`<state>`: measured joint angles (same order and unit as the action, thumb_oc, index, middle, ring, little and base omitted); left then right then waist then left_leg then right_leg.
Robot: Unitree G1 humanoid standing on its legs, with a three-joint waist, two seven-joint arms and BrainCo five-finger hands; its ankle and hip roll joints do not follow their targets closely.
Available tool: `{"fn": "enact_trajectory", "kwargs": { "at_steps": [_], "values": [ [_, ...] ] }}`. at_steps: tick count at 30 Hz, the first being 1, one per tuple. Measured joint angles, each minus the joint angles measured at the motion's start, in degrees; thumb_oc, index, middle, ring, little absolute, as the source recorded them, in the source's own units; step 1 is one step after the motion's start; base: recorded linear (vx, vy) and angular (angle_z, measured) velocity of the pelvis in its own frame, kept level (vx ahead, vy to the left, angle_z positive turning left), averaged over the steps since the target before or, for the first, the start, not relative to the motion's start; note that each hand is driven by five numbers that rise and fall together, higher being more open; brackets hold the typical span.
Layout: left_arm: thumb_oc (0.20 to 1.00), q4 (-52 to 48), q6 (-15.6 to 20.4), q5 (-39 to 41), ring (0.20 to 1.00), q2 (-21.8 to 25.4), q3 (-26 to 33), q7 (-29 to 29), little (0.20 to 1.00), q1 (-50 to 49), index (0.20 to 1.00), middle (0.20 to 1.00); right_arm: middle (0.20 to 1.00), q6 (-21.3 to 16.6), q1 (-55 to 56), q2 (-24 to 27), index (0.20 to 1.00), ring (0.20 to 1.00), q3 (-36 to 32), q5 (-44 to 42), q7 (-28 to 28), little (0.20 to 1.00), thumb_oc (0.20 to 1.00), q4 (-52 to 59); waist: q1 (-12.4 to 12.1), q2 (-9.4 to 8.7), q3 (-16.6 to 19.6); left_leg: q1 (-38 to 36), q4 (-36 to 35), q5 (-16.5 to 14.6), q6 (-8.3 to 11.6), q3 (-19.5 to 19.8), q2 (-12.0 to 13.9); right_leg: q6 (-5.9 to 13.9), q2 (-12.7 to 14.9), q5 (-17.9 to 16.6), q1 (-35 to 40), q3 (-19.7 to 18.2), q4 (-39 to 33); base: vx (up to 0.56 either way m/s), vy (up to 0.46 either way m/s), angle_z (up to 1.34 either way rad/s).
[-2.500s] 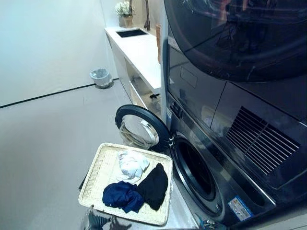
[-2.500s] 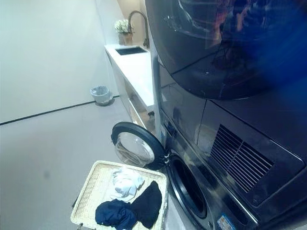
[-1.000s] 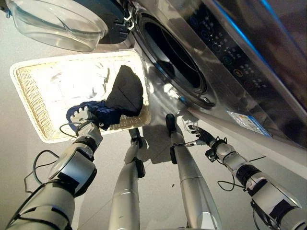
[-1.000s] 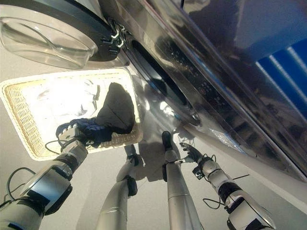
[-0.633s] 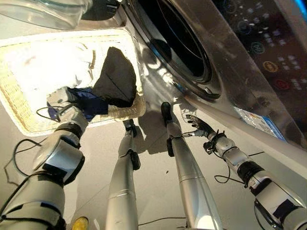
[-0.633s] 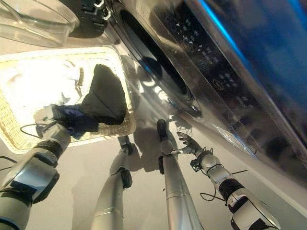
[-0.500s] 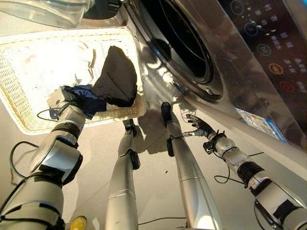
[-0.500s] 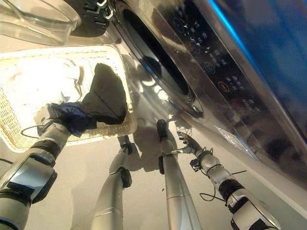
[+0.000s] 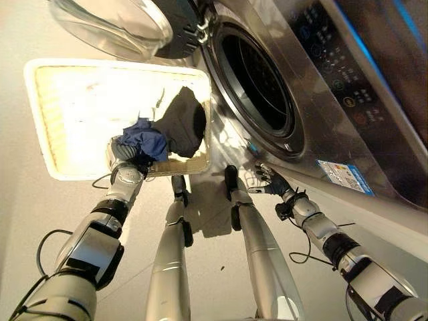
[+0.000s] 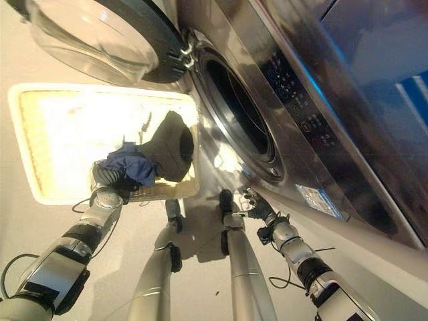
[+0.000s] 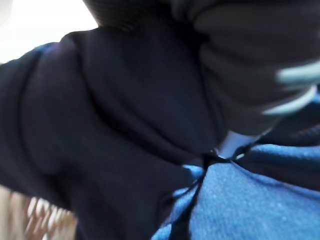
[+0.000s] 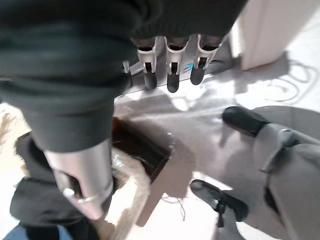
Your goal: Put the clothes into the washing machine.
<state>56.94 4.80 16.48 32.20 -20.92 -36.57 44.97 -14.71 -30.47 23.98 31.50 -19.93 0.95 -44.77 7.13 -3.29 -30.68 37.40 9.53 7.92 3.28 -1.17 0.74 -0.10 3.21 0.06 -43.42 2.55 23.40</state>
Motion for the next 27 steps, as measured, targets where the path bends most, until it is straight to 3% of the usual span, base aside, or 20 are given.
{"fn": "enact_trajectory", "kwargs": {
  "at_steps": [8, 13, 15, 16, 18, 22, 27],
  "values": [
    [0.2, -12.4, 2.0, -2.5, 0.2, 0.3, 3.8, -0.7, 0.2, -11.8, 0.2, 0.2, 1.0, -0.8, 2.3, -0.8, 1.0, 1.0, -3.8, -0.9, 0.0, 1.0, 1.0, 6.4, -4.4, 1.57, -0.2, -8.4, -5.3, 1.7, 1.24, 2.8, 0.7, -1.05, -0.1, 1.1, 8.1, 3.1, -1.7, -0.02, -0.024, 0.14],
    [0.2, -15.1, 5.9, -2.2, 0.2, -0.2, 4.2, 4.9, 0.2, -17.3, 0.2, 0.2, 1.0, -0.6, 1.0, -0.9, 1.0, 1.0, -4.2, -1.0, -0.1, 1.0, 1.0, 11.6, -6.5, 2.51, -0.1, -12.6, -6.6, 1.9, 1.36, 3.4, 0.9, -1.15, 0.0, 2.2, 12.2, 4.2, -2.0, 0.01, 0.015, 0.11],
    [0.2, -23.2, 8.9, -1.9, 0.2, -0.3, 2.2, 14.4, 0.2, -20.7, 0.2, 0.2, 1.0, 0.3, -1.3, -0.9, 1.0, 1.0, -5.2, -0.9, 0.2, 1.0, 1.0, 15.3, -8.1, 4.23, -0.2, -13.7, -7.9, 2.4, 1.54, 3.6, 1.0, -1.15, 0.1, 2.2, 13.0, 4.5, -2.3, 0.04, 0.105, 0.05],
    [0.2, -23.2, 8.9, -1.9, 0.2, -0.3, 2.2, 14.4, 0.2, -20.7, 0.2, 0.2, 1.0, 0.3, -1.3, -0.9, 1.0, 1.0, -5.2, -0.9, 0.2, 1.0, 1.0, 15.3, -8.1, 4.23, -0.2, -13.7, -7.9, 2.4, 1.54, 3.6, 1.0, -1.15, 0.1, 2.2, 13.0, 4.5, -2.3, 0.04, 0.113, 0.07],
    [0.2, -34.7, 9.3, 0.5, 0.2, 1.6, -3.4, 24.3, 0.2, -23.6, 0.2, 0.2, 1.0, 1.6, -2.3, -0.7, 1.0, 1.0, -5.3, -0.4, 1.2, 1.0, 1.0, 17.7, -8.1, 6.0, -0.2, -15.9, -10.4, 3.4, 0.95, 2.7, 1.3, -0.89, 0.2, 2.0, 15.0, 5.1, -3.6, 0.03, 0.094, 0.11],
    [0.2, -36.6, 9.9, 3.6, 0.2, 0.5, -7.3, 39.3, 0.2, -20.2, 0.2, 0.2, 1.0, 2.3, -4.1, -0.6, 1.0, 1.0, -4.5, 3.2, 2.2, 1.0, 1.0, 17.9, -7.9, 7.05, -0.1, -17.8, -10.9, 3.5, 1.02, 2.5, 0.9, -0.4, 0.6, 2.2, 16.9, 5.1, -4.2, 0.03, 0.079, 0.02],
    [0.2, -37.8, 8.4, 8.5, 0.2, 1.5, -9.2, 49.3, 0.2, -16.5, 0.2, 0.2, 1.0, 4.2, -5.8, 1.9, 1.0, 1.0, 0.0, 8.0, 4.1, 1.0, 1.0, 17.8, -8.0, 7.08, -0.2, -18.3, -10.5, 3.6, 0.85, 2.6, 1.1, -0.81, 0.4, 2.2, 17.6, 5.4, -3.9, 0.02, 0.018, 0.0]
  ]
}}
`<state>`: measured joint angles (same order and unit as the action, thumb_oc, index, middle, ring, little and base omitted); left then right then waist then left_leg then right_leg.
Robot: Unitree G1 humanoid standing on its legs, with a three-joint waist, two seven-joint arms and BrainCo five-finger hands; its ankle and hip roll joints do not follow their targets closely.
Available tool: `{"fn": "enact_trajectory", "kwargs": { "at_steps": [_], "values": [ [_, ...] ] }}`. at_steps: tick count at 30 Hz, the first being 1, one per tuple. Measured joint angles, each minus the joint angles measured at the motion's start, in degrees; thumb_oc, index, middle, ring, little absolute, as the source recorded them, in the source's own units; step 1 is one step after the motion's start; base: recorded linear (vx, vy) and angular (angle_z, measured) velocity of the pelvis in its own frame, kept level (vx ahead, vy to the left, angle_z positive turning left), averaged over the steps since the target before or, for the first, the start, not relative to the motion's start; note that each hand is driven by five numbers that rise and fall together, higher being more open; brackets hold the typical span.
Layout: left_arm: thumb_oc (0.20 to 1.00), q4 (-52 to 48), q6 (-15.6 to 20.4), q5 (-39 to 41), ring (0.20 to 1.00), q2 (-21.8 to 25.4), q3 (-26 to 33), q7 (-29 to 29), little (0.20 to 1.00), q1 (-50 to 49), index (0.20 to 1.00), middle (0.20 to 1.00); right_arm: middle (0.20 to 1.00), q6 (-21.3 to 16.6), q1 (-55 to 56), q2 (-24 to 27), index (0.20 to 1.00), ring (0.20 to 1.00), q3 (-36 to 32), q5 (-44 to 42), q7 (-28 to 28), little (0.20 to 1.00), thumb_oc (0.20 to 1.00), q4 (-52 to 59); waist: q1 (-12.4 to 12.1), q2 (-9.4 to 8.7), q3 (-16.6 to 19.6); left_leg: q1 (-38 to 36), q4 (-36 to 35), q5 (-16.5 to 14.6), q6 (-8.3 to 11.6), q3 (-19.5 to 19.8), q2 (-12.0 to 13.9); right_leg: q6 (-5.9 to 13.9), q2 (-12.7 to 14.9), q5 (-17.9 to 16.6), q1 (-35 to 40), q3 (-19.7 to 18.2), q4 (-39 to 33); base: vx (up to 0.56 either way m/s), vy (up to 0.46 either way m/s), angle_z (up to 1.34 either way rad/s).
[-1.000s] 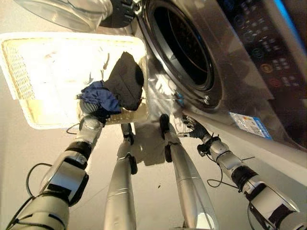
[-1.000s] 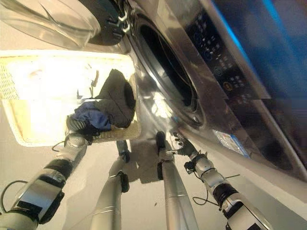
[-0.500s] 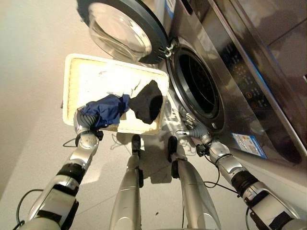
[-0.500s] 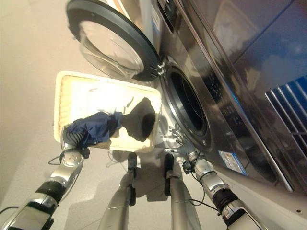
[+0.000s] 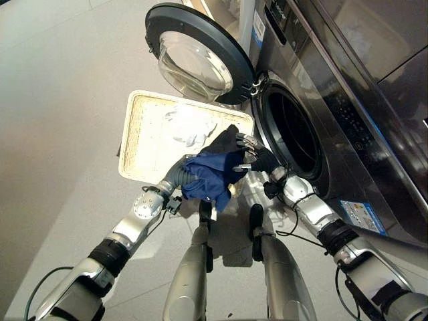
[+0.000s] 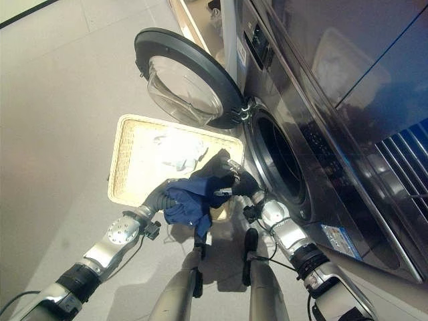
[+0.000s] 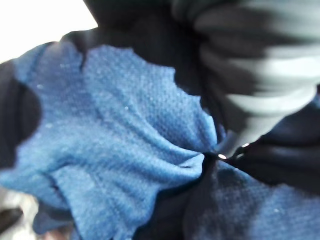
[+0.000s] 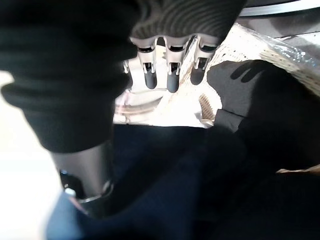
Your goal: Put the clothes into the washing machine.
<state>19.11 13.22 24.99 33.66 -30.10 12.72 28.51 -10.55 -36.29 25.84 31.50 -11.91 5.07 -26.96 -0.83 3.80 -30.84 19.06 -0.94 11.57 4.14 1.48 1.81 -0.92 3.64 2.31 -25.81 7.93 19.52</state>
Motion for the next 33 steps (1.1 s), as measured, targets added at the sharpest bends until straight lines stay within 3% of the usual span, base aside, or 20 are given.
{"fn": "enact_trajectory", "kwargs": {
  "at_steps": [6, 15, 21, 22, 23, 24, 25, 33],
  "values": [
    [0.2, -4.6, -1.4, 4.1, 0.2, 2.7, -0.7, 7.2, 0.2, 1.5, 0.2, 0.2, 1.0, 1.6, -1.1, 2.0, 1.0, 1.0, 3.1, 2.8, 3.3, 1.0, 1.0, 0.6, 0.0, 0.01, 0.0, -0.8, 0.3, -0.2, 0.28, 0.3, 0.5, 0.1, -0.5, 0.2, 1.4, 0.5, -0.7, 0.0, 0.0, 0.0],
    [0.2, -9.9, -3.8, 6.0, 0.2, 4.6, -0.9, 9.1, 0.2, 1.6, 0.2, 0.2, 1.0, 9.9, -3.2, 4.9, 1.0, 1.0, 8.6, 1.9, 19.0, 1.0, 1.0, 2.2, -0.1, 0.0, 0.0, -0.8, 0.2, -0.3, 0.44, 0.5, 0.7, -0.04, -0.7, 0.0, 1.5, 0.6, -1.0, 0.0, -0.045, 0.01],
    [0.2, -11.6, -5.1, 10.8, 0.2, 5.0, -2.3, 10.4, 0.2, 1.6, 0.2, 0.2, 1.0, 17.3, -2.8, 4.7, 1.0, 1.0, 9.8, -7.1, 25.3, 1.0, 1.0, 2.3, -0.2, 0.0, 0.0, -1.1, 0.2, -0.4, 0.5, 0.4, 0.9, -0.16, -1.1, -0.2, 2.2, 0.6, -2.0, 0.0, -0.005, 0.0],
    [0.2, -12.1, -5.1, 10.8, 0.2, 4.9, -2.6, 10.5, 0.2, 1.4, 0.2, 0.2, 0.715, 18.7, -2.3, 4.5, 0.715, 0.715, 9.8, -9.6, 25.9, 0.715, 0.715, 2.3, -0.2, -0.01, 0.0, -1.2, 0.1, -0.4, 0.52, 0.4, 1.0, -0.21, -1.2, -0.3, 2.6, 0.6, -2.4, 0.0, 0.0, 0.0],
    [0.2, -12.3, -5.1, 10.8, 0.2, 4.8, -2.7, 10.5, 0.2, 1.3, 0.2, 0.2, 0.589, 19.5, -1.6, 3.9, 0.589, 0.589, 9.8, -11.1, 26.3, 0.589, 0.589, 2.3, -0.2, -0.01, 0.0, -1.3, 0.1, -0.4, 0.55, 0.4, 1.0, -0.22, -1.3, -0.3, 2.7, 0.6, -2.6, 0.0, 0.0, 0.0],
    [0.2, -13.1, -5.1, 11.3, 0.2, 4.5, -2.7, 10.5, 0.2, 1.1, 0.2, 0.2, 0.266, 21.4, -0.5, 2.9, 0.266, 0.266, 8.5, -15.6, 27.2, 0.266, 0.266, 2.1, -0.2, -0.01, 0.0, -1.4, 0.0, -0.5, 0.61, 0.3, 1.1, -0.25, -1.3, -0.4, 2.7, 0.6, -2.8, -0.02, 0.008, -0.03],
    [0.2, -13.2, -5.1, 11.9, 0.2, 4.3, -2.7, 10.5, 0.2, 1.0, 0.2, 0.2, 0.2, 22.1, 0.1, 2.3, 0.2, 0.2, 8.4, -17.4, 27.5, 0.2, 0.2, 2.0, -0.2, -0.01, 0.0, -1.3, 0.0, -0.5, 0.61, 0.3, 1.1, -0.28, -1.4, -0.4, 2.7, 0.6, -2.9, -0.03, 0.007, -0.04],
    [0.2, -13.1, -4.9, 11.9, 0.2, 2.1, -3.0, 7.3, 0.2, -2.6, 0.2, 0.2, 0.2, 24.7, 9.2, -4.9, 0.2, 0.2, 5.1, -35.2, 28.4, 0.2, 0.2, 1.9, 0.0, -0.01, 0.0, -0.4, -0.5, -0.8, 1.06, -1.3, 1.6, -0.43, -1.6, -0.7, 0.9, 0.2, -3.4, -0.02, 0.002, -0.1]
  ]
}}
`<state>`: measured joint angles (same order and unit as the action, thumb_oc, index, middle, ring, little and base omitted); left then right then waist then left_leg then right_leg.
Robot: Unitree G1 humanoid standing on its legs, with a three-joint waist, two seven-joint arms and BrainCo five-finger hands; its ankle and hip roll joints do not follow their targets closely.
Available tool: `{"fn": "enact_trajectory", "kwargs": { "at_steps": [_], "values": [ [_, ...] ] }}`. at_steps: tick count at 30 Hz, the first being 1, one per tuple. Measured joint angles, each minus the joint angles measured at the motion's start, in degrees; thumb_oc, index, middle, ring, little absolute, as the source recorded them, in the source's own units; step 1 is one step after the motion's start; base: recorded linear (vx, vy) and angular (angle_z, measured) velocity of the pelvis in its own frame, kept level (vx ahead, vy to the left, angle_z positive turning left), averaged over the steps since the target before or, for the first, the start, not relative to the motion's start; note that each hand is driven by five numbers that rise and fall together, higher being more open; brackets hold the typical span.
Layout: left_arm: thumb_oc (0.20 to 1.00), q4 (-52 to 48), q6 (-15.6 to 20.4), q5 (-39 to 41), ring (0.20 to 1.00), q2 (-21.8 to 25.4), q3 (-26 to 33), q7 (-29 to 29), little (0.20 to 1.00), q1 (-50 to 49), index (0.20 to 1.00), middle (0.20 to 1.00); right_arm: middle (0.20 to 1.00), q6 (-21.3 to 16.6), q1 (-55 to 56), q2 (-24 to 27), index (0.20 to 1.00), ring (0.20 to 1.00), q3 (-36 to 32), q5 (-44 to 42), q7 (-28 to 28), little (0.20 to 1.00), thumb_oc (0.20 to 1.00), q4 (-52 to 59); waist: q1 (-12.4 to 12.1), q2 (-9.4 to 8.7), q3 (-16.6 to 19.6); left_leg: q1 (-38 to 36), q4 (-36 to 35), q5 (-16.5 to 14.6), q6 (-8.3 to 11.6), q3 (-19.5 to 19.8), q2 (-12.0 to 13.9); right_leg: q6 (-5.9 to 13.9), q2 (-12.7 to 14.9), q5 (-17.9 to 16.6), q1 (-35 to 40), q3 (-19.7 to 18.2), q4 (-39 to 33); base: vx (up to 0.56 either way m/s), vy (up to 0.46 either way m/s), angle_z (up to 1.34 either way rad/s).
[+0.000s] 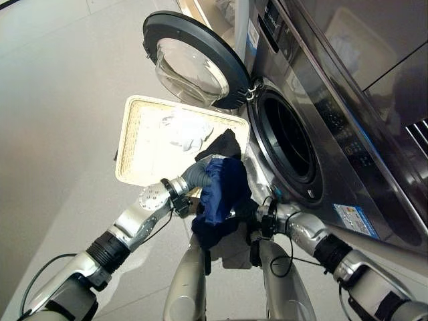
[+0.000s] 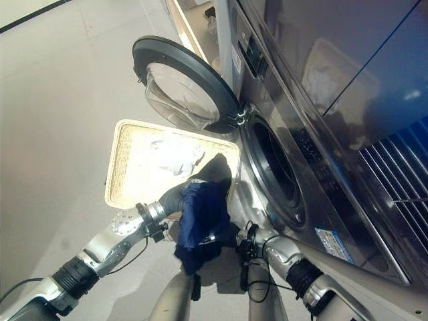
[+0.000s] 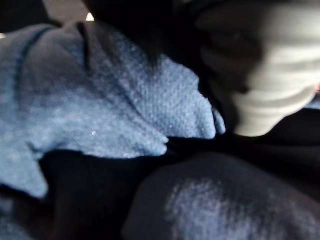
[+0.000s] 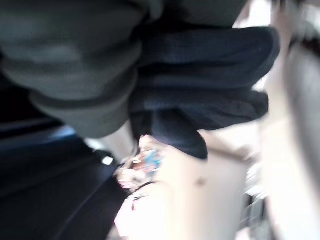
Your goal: Put the clothes into the washing machine.
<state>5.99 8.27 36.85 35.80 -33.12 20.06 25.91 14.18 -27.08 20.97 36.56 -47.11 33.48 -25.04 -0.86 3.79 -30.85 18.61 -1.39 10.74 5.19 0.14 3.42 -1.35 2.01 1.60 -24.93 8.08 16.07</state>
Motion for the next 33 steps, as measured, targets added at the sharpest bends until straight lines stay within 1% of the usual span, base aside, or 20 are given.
{"fn": "enact_trajectory", "kwargs": {
  "at_steps": [3, 5, 6, 8, 10, 12, 13, 15, 17, 18, 19, 20, 22, 23, 24, 25, 26, 29, 30, 33],
  "values": [
    [0.2, 0.8, 0.4, -0.8, 0.2, -1.0, 0.0, -3.5, 0.2, -1.5, 0.2, 0.2, 0.2, 0.0, 1.7, -0.5, 0.2, 0.2, -0.8, -4.4, -1.1, 0.2, 0.2, 0.0, -0.1, 0.0, 0.0, 0.8, -0.1, 0.0, -0.05, -0.7, 0.1, -0.03, -0.2, -0.2, -1.2, -0.7, -0.1, -0.02, -0.002, -0.12],
    [0.2, 3.0, 1.8, -3.8, 0.2, -1.8, 0.3, -7.5, 0.2, -2.4, 0.2, 0.2, 0.2, -0.5, 2.4, -0.6, 0.2, 0.2, -1.2, -7.0, -2.8, 0.2, 0.2, 0.0, -0.2, 0.0, 0.0, 1.2, -0.5, 0.0, -0.07, -1.6, 0.4, -0.14, -0.6, -0.7, -1.9, -1.4, -0.8, -0.02, -0.006, -0.2],
    [0.2, 3.7, 1.9, -4.5, 0.2, -1.9, 0.4, -8.3, 0.2, -2.5, 0.2, 0.2, 0.2, -0.5, 2.3, -0.6, 0.2, 0.2, -1.2, -7.4, -3.2, 0.2, 0.2, 0.0, -0.2, 0.0, 0.0, 1.2, -0.6, 0.1, -0.09, -1.7, 0.5, -0.15, -0.8, -0.8, -1.9, -1.4, -1.0, -0.01, -0.003, -0.13],
    [0.2, 6.0, 2.4, -7.8, 0.2, -2.2, 0.4, -12.1, 0.2, -3.0, 0.2, 0.2, 0.2, -2.2, 3.3, -0.6, 0.2, 0.2, -1.7, -9.2, -5.1, 0.2, 0.2, 0.0, -0.1, 0.0, 0.0, 1.2, -1.1, 0.0, -0.04, -2.2, 0.9, -0.27, -1.0, -0.9, -2.1, -1.4, -1.6, 0.0, 0.003, -0.13],
    [0.2, 7.8, 2.5, -9.6, 0.2, -2.2, 0.6, -14.6, 0.2, -3.2, 0.2, 0.2, 0.2, -4.0, 3.7, -0.6, 0.2, 0.2, -2.2, -10.0, -6.6, 0.2, 0.2, -0.1, -0.2, 0.0, 0.0, 1.2, -1.3, 0.0, 0.02, -3.0, 1.0, -0.33, -1.0, -1.1, -2.5, -1.4, -1.7, 0.01, 0.002, -0.18],
    [0.602, 9.6, 2.5, -12.3, 0.602, -2.1, 0.6, -17.7, 0.602, -3.4, 0.602, 0.602, 0.2, -6.9, 3.7, -0.7, 0.2, 0.2, -2.3, -11.1, -9.0, 0.2, 0.2, -0.2, -0.1, 0.01, 0.0, 1.3, -1.4, -0.1, 0.16, -3.3, 1.2, -0.41, -1.1, -1.3, -2.7, -1.4, -1.9, 0.01, 0.003, -0.14],
    [1.0, 9.8, 2.5, -13.8, 1.0, -2.1, 0.6, -18.9, 1.0, -3.3, 1.0, 1.0, 0.2, -7.9, 3.7, -0.7, 0.2, 0.2, -2.3, -11.5, -9.8, 0.2, 0.2, -0.3, -0.1, 0.01, 0.0, 1.3, -1.5, -0.2, 0.18, -3.4, 1.2, -0.42, -1.2, -1.3, -2.7, -1.4, -2.0, 0.02, 0.008, -0.08],
    [1.0, 12.3, 1.8, -17.9, 1.0, -2.0, 0.5, -23.0, 1.0, -2.8, 1.0, 1.0, 0.2, -12.0, 3.1, -0.8, 0.2, 0.2, -3.7, -13.4, -12.4, 0.2, 0.2, -1.5, -0.1, 0.01, 0.0, 1.3, -1.5, -0.3, 0.3, -3.7, 1.4, -0.46, -1.3, -1.3, -2.9, -1.4, -2.1, 0.03, 0.017, -0.09],
    [1.0, 13.9, 0.5, -20.4, 1.0, -1.7, 0.4, -25.3, 1.0, -2.3, 1.0, 1.0, 0.2, -14.2, 2.1, -0.7, 0.2, 0.2, -5.1, -13.4, -13.8, 0.2, 0.2, -2.7, -0.1, 0.01, 0.0, 1.3, -1.7, -0.3, 0.3, -4.4, 1.5, -0.46, -1.3, -1.3, -3.4, -1.4, -2.2, 0.04, 0.015, -0.13],
    [1.0, 14.9, -1.2, -23.0, 1.0, -1.0, -0.8, -27.9, 1.0, -1.8, 1.0, 1.0, 0.2, -15.8, 1.2, -0.7, 0.2, 0.2, -5.8, -13.5, -15.0, 0.2, 0.2, -4.0, -0.1, 0.01, 0.0, 1.5, -1.7, -0.3, 0.31, -4.7, 1.5, -0.66, -1.3, -1.5, -3.7, -1.4, -2.1, 0.05, 0.009, -0.13],
    [1.0, 15.3, -2.8, -25.5, 1.0, -0.4, -1.7, -29.7, 1.0, -0.8, 1.0, 1.0, 0.2, -16.6, 0.5, -0.7, 0.2, 0.2, -6.3, -13.8, -15.8, 0.2, 0.2, -4.7, 0.0, 0.03, 0.0, 1.6, -1.7, -0.3, 0.31, -4.7, 1.5, -0.62, -1.3, -1.6, -3.9, -1.4, -2.3, 0.06, -0.003, -0.1],
    [1.0, 15.7, -5.0, -29.0, 1.0, 0.6, -3.9, -32.3, 1.0, 0.3, 1.0, 1.0, 0.2, -17.8, -0.3, -0.5, 0.2, 0.2, -6.8, -13.9, -16.8, 0.2, 0.2, -4.9, -0.1, 0.03, 0.0, 2.1, -1.7, -0.3, 0.31, -4.8, 1.5, -0.6, -1.3, -1.6, -4.4, -1.4, -2.3, 0.04, -0.01, -0.05],
    [1.0, 16.2, -7.5, -31.9, 1.0, 0.9, -4.3, -35.4, 1.0, 1.4, 1.0, 1.0, 0.2, -19.4, -1.1, -0.1, 0.2, 0.2, -7.2, -14.8, -17.9, 0.2, 0.2, -5.0, 0.0, 0.04, 0.0, 2.7, -1.6, -0.3, 0.31, -4.8, 1.5, -0.61, -1.3, -1.7, -5.1, -1.4, -2.2, 0.05, -0.005, -0.05],
    [1.0, 18.4, -10.0, -32.8, 1.0, 1.2, -4.3, -38.8, 1.0, 2.5, 1.0, 1.0, 0.2, -21.4, -1.9, -0.2, 0.2, 0.2, -8.6, -16.2, -19.2, 0.2, 0.2, -5.1, 0.0, 0.14, -0.1, 3.3, -1.5, -0.3, 0.31, -4.9, 1.6, -0.82, -1.3, -1.8, -5.6, -1.4, -1.9, 0.05, 0.002, -0.05],
    [1.0, 19.4, -10.8, -32.7, 1.0, 1.2, -4.2, -40.7, 1.0, 2.8, 1.0, 1.0, 0.2, -22.4, -2.1, -0.2, 0.2, 0.2, -9.2, -16.6, -19.7, 0.2, 0.2, -5.4, 0.0, 0.15, -0.1, 3.4, -1.5, -0.3, 0.31, -4.9, 1.6, -0.82, -1.3, -1.8, -5.8, -1.5, -1.9, 0.06, 0.001, -0.05],
    [1.0, 20.2, -11.4, -32.7, 1.0, 1.2, -3.9, -42.3, 1.0, 2.9, 1.0, 1.0, 0.2, -23.2, -2.3, -0.4, 0.2, 0.2, -10.0, -16.9, -20.3, 0.2, 0.2, -5.7, 0.0, 0.15, -0.1, 3.5, -1.5, -0.3, 0.31, -4.9, 1.6, -0.82, -1.3, -1.8, -6.0, -1.5, -1.9, 0.04, -0.007, -0.04],
    [1.0, 21.6, -12.1, -32.8, 1.0, 1.4, -3.7, -45.0, 1.0, 3.2, 1.0, 1.0, 0.2, -24.9, -2.7, -0.5, 0.2, 0.2, -11.4, -17.8, -21.3, 0.2, 0.2, -6.2, 0.0, 0.18, -0.1, 3.9, -1.5, -0.3, 0.31, -5.0, 1.5, -0.85, -1.3, -1.9, -6.4, -1.5, -1.8, 0.06, -0.012, -0.03],
    [1.0, 22.7, -12.8, -32.9, 1.0, 1.3, -3.6, -47.9, 1.0, 3.3, 1.0, 1.0, 0.2, -26.9, -3.5, -0.7, 0.2, 0.2, -12.9, -18.7, -22.3, 0.2, 0.2, -7.8, -0.1, 0.19, -0.1, 4.2, -1.6, -0.3, 0.31, -4.9, 1.5, -0.97, -1.3, -1.9, -6.8, -1.5, -1.7, 0.06, -0.002, 0.0],
    [1.0, 23.5, -13.2, -32.9, 1.0, 1.3, -3.3, -50.6, 1.0, 3.1, 1.0, 1.0, 0.2, -29.0, -4.7, -1.2, 0.2, 0.2, -14.6, -18.8, -23.7, 0.2, 0.2, -9.1, -0.1, 0.22, -0.1, 4.6, -1.6, -0.3, 0.31, -4.9, 1.4, -0.89, -1.2, -1.9, -7.3, -1.6, -1.5, 0.08, 0.015, -0.01],
    [1.0, 26.2, -12.6, -32.8, 1.0, 0.0, 0.0, -52.3, 1.0, 3.4, 1.0, 1.0, 0.2, -31.4, -7.9, -2.5, 0.2, 0.2, -18.7, -18.9, -25.8, 0.2, 0.2, -12.5, -0.1, 0.81, -0.1, 5.9, -1.0, -0.3, 0.3, -4.8, 1.2, -0.83, -0.9, -1.8, -8.7, -1.6, -0.7, 0.07, 0.01, 0.03]
  ]
}}
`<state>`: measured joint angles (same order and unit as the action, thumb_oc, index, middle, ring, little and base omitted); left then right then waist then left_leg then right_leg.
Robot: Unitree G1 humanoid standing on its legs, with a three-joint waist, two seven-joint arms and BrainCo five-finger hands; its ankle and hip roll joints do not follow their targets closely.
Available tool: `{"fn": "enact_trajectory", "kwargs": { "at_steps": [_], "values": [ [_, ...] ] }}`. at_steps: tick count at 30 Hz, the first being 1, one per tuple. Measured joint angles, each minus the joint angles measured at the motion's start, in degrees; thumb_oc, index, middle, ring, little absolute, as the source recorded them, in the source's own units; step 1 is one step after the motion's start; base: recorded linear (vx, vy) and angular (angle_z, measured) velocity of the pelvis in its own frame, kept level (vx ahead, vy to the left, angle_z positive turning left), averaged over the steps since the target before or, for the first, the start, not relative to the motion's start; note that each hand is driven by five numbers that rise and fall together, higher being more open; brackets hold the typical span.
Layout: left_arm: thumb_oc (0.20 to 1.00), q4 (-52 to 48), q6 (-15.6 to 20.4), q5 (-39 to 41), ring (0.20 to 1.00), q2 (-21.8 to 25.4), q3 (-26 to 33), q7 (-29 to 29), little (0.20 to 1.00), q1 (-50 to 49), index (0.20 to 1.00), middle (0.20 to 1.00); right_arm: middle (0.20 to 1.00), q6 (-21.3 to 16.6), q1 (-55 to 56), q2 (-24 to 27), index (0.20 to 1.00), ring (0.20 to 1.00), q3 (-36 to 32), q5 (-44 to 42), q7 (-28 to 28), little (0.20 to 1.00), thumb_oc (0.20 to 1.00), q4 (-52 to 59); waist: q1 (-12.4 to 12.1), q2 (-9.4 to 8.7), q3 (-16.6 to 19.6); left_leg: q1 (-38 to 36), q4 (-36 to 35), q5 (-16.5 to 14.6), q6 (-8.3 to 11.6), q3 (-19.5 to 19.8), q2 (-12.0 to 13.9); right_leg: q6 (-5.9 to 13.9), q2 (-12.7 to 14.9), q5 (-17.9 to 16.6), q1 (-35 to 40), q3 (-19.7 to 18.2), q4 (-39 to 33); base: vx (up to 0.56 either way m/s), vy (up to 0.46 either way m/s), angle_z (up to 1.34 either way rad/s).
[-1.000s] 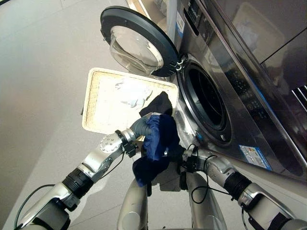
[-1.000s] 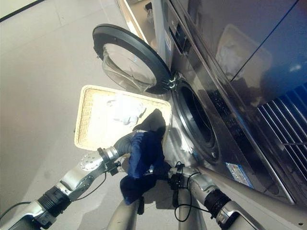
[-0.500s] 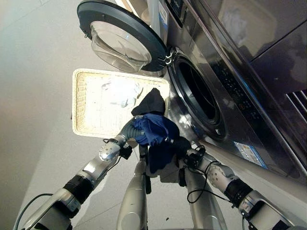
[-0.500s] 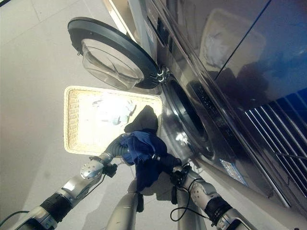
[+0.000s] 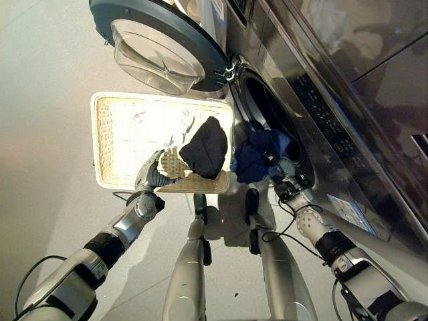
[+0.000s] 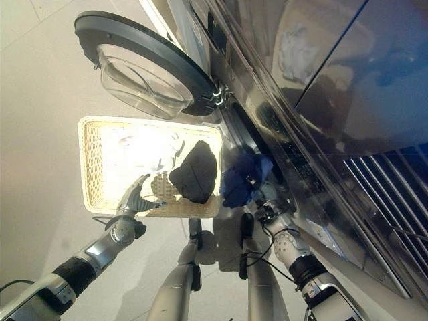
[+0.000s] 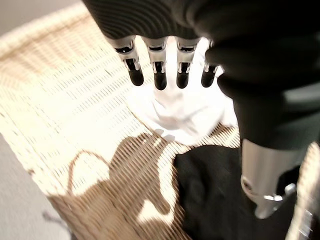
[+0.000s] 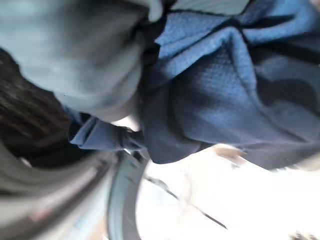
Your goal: Put the clothes into the washing machine.
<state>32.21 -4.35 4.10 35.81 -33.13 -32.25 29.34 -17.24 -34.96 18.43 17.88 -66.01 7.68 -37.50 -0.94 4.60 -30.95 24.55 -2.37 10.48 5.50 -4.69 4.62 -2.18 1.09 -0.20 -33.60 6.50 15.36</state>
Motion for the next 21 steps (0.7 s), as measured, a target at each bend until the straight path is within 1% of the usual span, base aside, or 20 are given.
{"fn": "enact_trajectory", "kwargs": {
  "at_steps": [1, 2, 3, 4, 5, 6, 7, 8, 9, 10, 11, 12, 13, 14, 15, 16, 18, 19, 20, 21],
  "values": [
    [1.0, 0.6, 0.3, 0.4, 1.0, 0.0, 1.1, -0.6, 1.0, 0.0, 1.0, 1.0, 0.2, -1.4, -2.2, 0.0, 0.2, 0.2, -1.9, -0.7, -1.4, 0.2, 0.2, -1.4, -0.3, 0.8, -0.1, 0.9, 0.3, 0.1, -0.14, 0.0, -0.2, 0.01, 0.2, 0.0, -1.0, 0.1, 0.6, 0.09, 0.01, 0.05],
    [1.0, 0.9, 0.8, 1.0, 1.0, -0.1, 1.4, -0.6, 1.0, 0.0, 1.0, 1.0, 0.2, -1.7, -3.4, -0.5, 0.2, 0.2, -2.9, -0.8, -2.0, 0.2, 0.2, -2.7, -0.3, 1.2, -0.1, 1.2, 0.6, 0.1, -0.14, 0.1, -0.2, 0.0, 0.4, 0.0, -1.3, 0.1, 0.9, 0.09, 0.01, 0.07],
    [1.0, 1.3, 1.3, 1.8, 1.0, -0.9, 2.4, -0.7, 1.0, -0.1, 1.0, 1.0, 0.2, -2.5, -5.7, -0.7, 0.2, 0.2, -5.2, -1.2, -3.5, 0.2, 0.2, -4.8, -1.2, 2.68, -0.1, 1.6, 0.8, 0.2, -0.19, 0.1, -0.4, 0.02, 0.6, 0.0, -1.6, 0.1, 1.3, 0.07, 0.008, 0.04],
    [1.0, 1.4, 1.8, 2.5, 1.0, -1.2, 2.5, -0.7, 1.0, 0.0, 1.0, 1.0, 0.2, -2.8, -6.7, -0.7, 0.2, 0.2, -6.4, -1.2, -4.2, 0.2, 0.2, -5.5, -1.6, 3.14, 0.0, 1.7, 0.9, 0.2, -0.19, 0.1, -0.5, 0.1, 0.7, 0.2, -1.9, 0.1, 1.6, 0.07, 0.012, 0.03],
    [1.0, 1.2, 2.9, 4.3, 1.0, -1.2, 2.9, -0.6, 1.0, -0.5, 1.0, 1.0, 0.2, -3.5, -8.5, -0.6, 0.2, 0.2, -7.7, -1.8, -5.7, 0.2, 0.2, -6.6, -2.0, 3.64, 0.3, 2.2, 1.2, 0.2, -0.22, 0.1, -0.7, 0.1, 1.0, 0.4, -2.7, 0.1, 2.4, 0.06, 0.014, 0.0],
    [1.0, 1.3, 3.7, 5.1, 1.0, -1.5, 3.7, -0.6, 1.0, -1.0, 1.0, 1.0, 0.2, -3.8, -9.8, -0.7, 0.2, 0.2, -8.6, -2.3, -6.5, 0.2, 0.2, -7.5, -2.3, 3.66, 0.4, 2.4, 1.4, 0.2, -0.23, 0.1, -0.8, 0.02, 1.1, 0.5, -3.1, 0.0, 2.9, 0.06, 0.019, -0.03],
    [1.0, 1.6, 4.7, 6.4, 1.0, -2.4, 4.7, -0.7, 1.0, -1.7, 1.0, 1.0, 0.2, -5.4, -12.6, -1.2, 0.2, 0.2, -10.7, -3.6, -8.5, 0.2, 0.2, -9.9, -2.9, 3.69, 0.4, 2.8, 1.7, 0.2, -0.25, 0.1, -1.0, 0.02, 1.3, 0.6, -3.9, -0.1, 3.7, 0.04, 0.019, -0.01],
    [1.0, 1.7, 5.4, 6.9, 1.0, -2.7, 4.3, -0.6, 1.0, -2.4, 1.0, 1.0, 0.2, -7.4, -14.1, -2.1, 0.2, 0.2, -12.6, -4.6, -10.3, 0.2, 0.2, -10.9, -3.0, 3.75, 0.4, 3.4, 2.0, 0.3, -0.37, 0.1, -1.1, -0.04, 1.5, 0.6, -4.6, -0.1, 4.2, 0.05, 0.025, 0.05],
    [1.0, 1.5, 6.2, 6.9, 1.0, -3.3, 4.3, -0.7, 1.0, -3.7, 1.0, 1.0, 0.2, -10.6, -16.2, -2.2, 0.2, 0.2, -14.0, -6.6, -12.5, 0.2, 0.2, -12.6, -3.5, 3.76, 0.4, 4.0, 2.0, 0.6, -0.53, 0.1, -1.4, -0.08, 1.9, 0.9, -5.4, 0.0, 5.0, 0.03, 0.02, 0.11],
    [1.0, 1.3, 6.5, 6.9, 1.0, -3.5, 3.8, -0.7, 1.0, -4.5, 1.0, 1.0, 0.2, -12.1, -17.3, -2.2, 0.2, 0.2, -14.8, -7.3, -13.6, 0.2, 0.2, -13.3, -3.7, 3.76, 0.4, 4.4, 2.0, 0.7, -0.59, 0.1, -1.6, -0.05, 2.1, 1.0, -6.0, 0.0, 5.4, 0.03, 0.01, 0.1],
    [1.0, 1.3, 6.5, 6.9, 1.0, -3.5, 2.7, -0.8, 1.0, -4.9, 1.0, 1.0, 0.2, -14.3, -18.2, -2.2, 0.2, 0.2, -15.6, -8.1, -15.1, 0.2, 0.2, -14.0, -4.2, 3.76, 0.4, 4.8, 2.0, 0.7, -0.61, 0.1, -1.8, 0.0, 2.4, 1.0, -6.6, -0.1, 5.6, 0.02, -0.002, 0.06],
    [1.0, 0.5, 7.1, 6.9, 1.0, -3.6, 2.0, -0.9, 1.0, -6.8, 1.0, 1.0, 0.2, -18.7, -20.6, -2.0, 0.2, 0.2, -17.9, -10.6, -17.9, 0.2, 0.2, -14.8, -5.0, 3.76, 0.4, 5.8, 2.1, 0.9, -0.79, 0.1, -2.3, 0.07, 2.8, 1.0, -8.0, -0.3, 6.4, 0.05, -0.016, 0.05],
    [1.0, 0.2, 7.4, 6.9, 1.0, -3.5, 1.9, -1.0, 1.0, -7.7, 1.0, 1.0, 0.2, -20.1, -21.7, -1.8, 0.2, 0.2, -18.7, -11.6, -18.7, 0.2, 0.2, -15.2, -5.2, 3.76, 0.4, 6.2, 2.1, 1.0, -0.86, 0.1, -2.5, 0.14, 3.0, 1.0, -8.6, -0.4, 6.8, 0.05, -0.028, 0.05],
    [1.0, 0.0, 7.8, 7.2, 1.0, -3.4, 0.9, -1.2, 1.0, -8.8, 1.0, 1.0, 0.2, -23.2, -23.4, -1.6, 0.2, 0.2, -20.1, -13.2, -20.2, 0.2, 0.2, -16.1, -5.9, 3.78, 0.4, 6.7, 2.1, 1.2, -0.95, 0.1, -2.8, 0.28, 3.3, 1.0, -9.3, -0.6, 7.1, 0.03, -0.038, 0.05],
    [1.0, 0.0, 7.9, 8.3, 1.0, -3.3, 0.2, -1.2, 1.0, -9.6, 1.0, 1.0, 0.2, -26.5, -24.3, -1.1, 0.2, 0.2, -20.3, -14.3, -21.5, 0.2, 0.2, -17.0, -6.5, 3.78, 0.4, 7.3, 2.3, 1.3, -0.93, 0.1, -3.0, 0.46, 3.3, 0.8, -9.8, -0.7, 7.1, 0.02, -0.04, 0.06],
    [1.0, 0.0, 8.0, 8.7, 1.0, -3.3, 0.1, -1.1, 1.0, -10.1, 1.0, 1.0, 0.2, -28.1, -24.7, -0.8, 0.2, 0.2, -20.4, -15.1, -22.4, 0.2, 0.2, -17.3, -6.7, 3.78, 0.4, 7.6, 2.4, 1.3, -0.93, 0.1, -3.1, 0.53, 3.5, 0.7, -10.0, -0.7, 7.1, 0.01, -0.065, 0.09],
    [1.0, -0.9, 8.1, 9.3, 1.0, -2.8, -0.5, -1.1, 1.0, -10.8, 1.0, 1.0, 0.2, -34.8, -26.6, 0.9, 0.2, 0.2, -20.4, -19.3, -25.1, 0.2, 0.2, -19.0, -8.0, 3.78, 0.4, 8.8, 2.9, 1.3, -1.09, 0.2, -3.3, 0.86, 3.9, 0.4, -10.7, -0.6, 6.8, 0.0, -0.062, 0.07],
    [1.0, -1.5, 8.2, 9.3, 1.0, -2.7, -0.7, -1.1, 1.0, -10.9, 1.0, 1.0, 0.2, -36.6, -27.4, 1.5, 0.2, 0.2, -20.4, -19.5, -26.2, 0.2, 0.2, -20.3, -8.1, 3.82, 0.5, 9.2, 3.0, 1.4, -1.11, 0.2, -3.5, 0.97, 3.9, 0.2, -10.9, -0.6, 6.7, -0.01, -0.034, 0.06],
    [1.0, -2.6, 8.4, 9.6, 1.0, -1.9, -1.4, -1.1, 1.0, -11.0, 1.0, 1.0, 0.2, -40.0, -29.1, 2.4, 0.2, 0.2, -20.4, -19.8, -29.2, 0.2, 0.2, -22.6, -8.6, 3.86, 0.5, 9.7, 3.1, 1.5, -1.27, 0.3, -3.8, 1.22, 4.1, 0.0, -11.3, -0.7, 6.5, -0.01, -0.01, 0.08],
    [1.0, -3.9, 8.5, 10.4, 1.0, -1.2, -1.7, -1.0, 1.0, -11.1, 1.0, 1.0, 0.2, -42.2, -30.6, 3.8, 0.2, 0.2, -20.4, -19.5, -33.1, 0.2, 0.2, -25.6, -9.0, 3.85, 0.5, 10.1, 3.1, 1.6, -1.47, 0.3, -4.1, 1.55, 4.3, -0.2, -11.5, -0.7, 6.3, 0.05, -0.008, 0.08]
  ]
}}
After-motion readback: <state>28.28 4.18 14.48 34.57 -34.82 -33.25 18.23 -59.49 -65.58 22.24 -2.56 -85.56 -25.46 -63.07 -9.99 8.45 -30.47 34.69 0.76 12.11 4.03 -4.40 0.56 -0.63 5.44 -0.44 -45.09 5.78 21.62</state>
